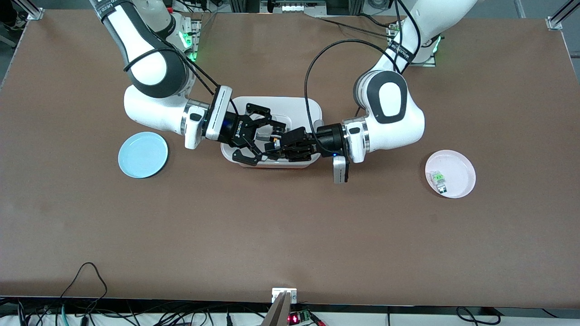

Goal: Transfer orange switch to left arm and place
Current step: 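Grasp the orange switch with the left gripper above the box, then open the right gripper and pull back while the left gripper carries switch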

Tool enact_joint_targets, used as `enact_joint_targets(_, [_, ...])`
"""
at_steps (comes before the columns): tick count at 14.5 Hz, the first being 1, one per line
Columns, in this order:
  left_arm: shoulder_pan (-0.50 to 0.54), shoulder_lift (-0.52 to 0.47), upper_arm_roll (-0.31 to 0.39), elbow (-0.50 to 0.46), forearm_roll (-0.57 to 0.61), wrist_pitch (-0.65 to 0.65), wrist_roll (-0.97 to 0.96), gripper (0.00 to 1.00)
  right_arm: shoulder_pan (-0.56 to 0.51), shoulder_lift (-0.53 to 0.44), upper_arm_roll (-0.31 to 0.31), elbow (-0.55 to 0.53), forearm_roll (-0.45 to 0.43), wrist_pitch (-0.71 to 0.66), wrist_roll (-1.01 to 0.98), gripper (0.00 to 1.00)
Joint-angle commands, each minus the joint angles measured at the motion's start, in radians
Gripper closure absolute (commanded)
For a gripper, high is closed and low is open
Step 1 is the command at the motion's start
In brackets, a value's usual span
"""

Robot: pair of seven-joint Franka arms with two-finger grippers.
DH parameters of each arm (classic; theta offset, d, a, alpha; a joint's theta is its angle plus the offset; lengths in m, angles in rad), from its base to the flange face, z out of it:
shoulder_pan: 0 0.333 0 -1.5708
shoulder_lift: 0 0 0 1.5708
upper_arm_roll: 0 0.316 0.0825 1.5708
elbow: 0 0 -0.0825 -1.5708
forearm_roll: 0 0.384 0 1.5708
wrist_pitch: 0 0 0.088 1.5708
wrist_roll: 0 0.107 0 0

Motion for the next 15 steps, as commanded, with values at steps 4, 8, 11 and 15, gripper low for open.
enact_joint_targets(4, [-0.002,-0.002,0.004,0.007,-0.029,0.006,0.029,0.99,0.003,-0.013,0.001,0.022,0.018,0.029,0.015,0.0])
enact_joint_targets(8, [0.012,-0.007,0.012,0.0,-0.013,0.002,0.027,0.99,-0.006,-0.008,-0.034,0.019,-0.021,0.026,0.013,0.0])
enact_joint_targets(11, [0.056,-0.008,0.009,0.011,0.17,-0.007,0.024,0.99,-0.009,-0.004,-0.065,0.011,-0.033,0.026,0.006,0.0])
enact_joint_targets(15, [0.11,-0.008,0.01,0.017,0.443,-0.058,0.024,1.0,-0.009,0.001,-0.114,-0.021,-0.062,0.02,0.006,0.0])
